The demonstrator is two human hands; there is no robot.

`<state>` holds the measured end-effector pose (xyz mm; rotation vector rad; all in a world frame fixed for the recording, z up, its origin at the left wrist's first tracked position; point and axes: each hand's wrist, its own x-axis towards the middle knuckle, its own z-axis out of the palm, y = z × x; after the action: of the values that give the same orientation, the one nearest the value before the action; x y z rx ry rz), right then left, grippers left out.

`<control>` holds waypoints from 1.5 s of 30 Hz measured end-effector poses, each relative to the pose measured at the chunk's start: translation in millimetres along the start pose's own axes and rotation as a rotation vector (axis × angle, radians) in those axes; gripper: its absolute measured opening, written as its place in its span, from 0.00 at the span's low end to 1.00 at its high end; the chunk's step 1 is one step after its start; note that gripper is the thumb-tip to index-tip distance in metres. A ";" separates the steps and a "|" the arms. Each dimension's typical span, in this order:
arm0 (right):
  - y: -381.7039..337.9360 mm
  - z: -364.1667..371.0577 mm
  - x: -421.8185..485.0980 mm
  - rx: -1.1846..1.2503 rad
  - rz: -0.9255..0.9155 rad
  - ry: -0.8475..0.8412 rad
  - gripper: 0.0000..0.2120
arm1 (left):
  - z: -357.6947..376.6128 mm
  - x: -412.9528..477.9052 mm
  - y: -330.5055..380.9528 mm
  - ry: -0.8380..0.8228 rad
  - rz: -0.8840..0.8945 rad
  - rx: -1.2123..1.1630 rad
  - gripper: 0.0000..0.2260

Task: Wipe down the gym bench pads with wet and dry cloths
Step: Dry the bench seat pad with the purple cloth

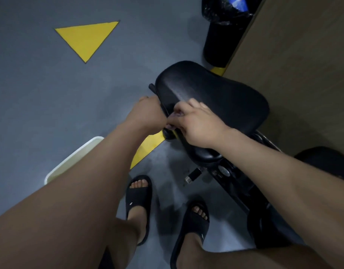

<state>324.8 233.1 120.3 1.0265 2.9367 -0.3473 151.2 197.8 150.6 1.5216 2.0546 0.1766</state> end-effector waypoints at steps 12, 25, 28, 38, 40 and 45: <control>41.3 -5.8 -62.9 0.206 0.370 0.308 0.17 | 41.0 -8.6 18.5 0.042 0.075 -0.327 0.08; 33.5 21.4 -40.2 0.030 0.638 0.540 0.12 | 58.3 35.1 28.5 0.400 0.146 -0.239 0.16; 33.6 22.6 -39.4 0.014 0.659 0.539 0.12 | 51.1 59.0 28.0 0.405 0.165 -0.026 0.16; 35.8 29.7 -37.4 0.020 0.659 0.617 0.12 | 17.5 114.5 17.7 0.336 0.224 0.161 0.13; 34.8 30.5 -37.3 0.018 0.654 0.613 0.13 | 31.9 91.7 5.3 0.250 0.337 0.231 0.15; 35.7 32.0 -37.1 0.016 0.659 0.623 0.13 | 42.0 56.8 -8.2 0.164 0.460 0.376 0.21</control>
<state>373.9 230.6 84.9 2.3506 2.7733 -0.0245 155.1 237.5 91.6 2.2712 1.8991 0.0936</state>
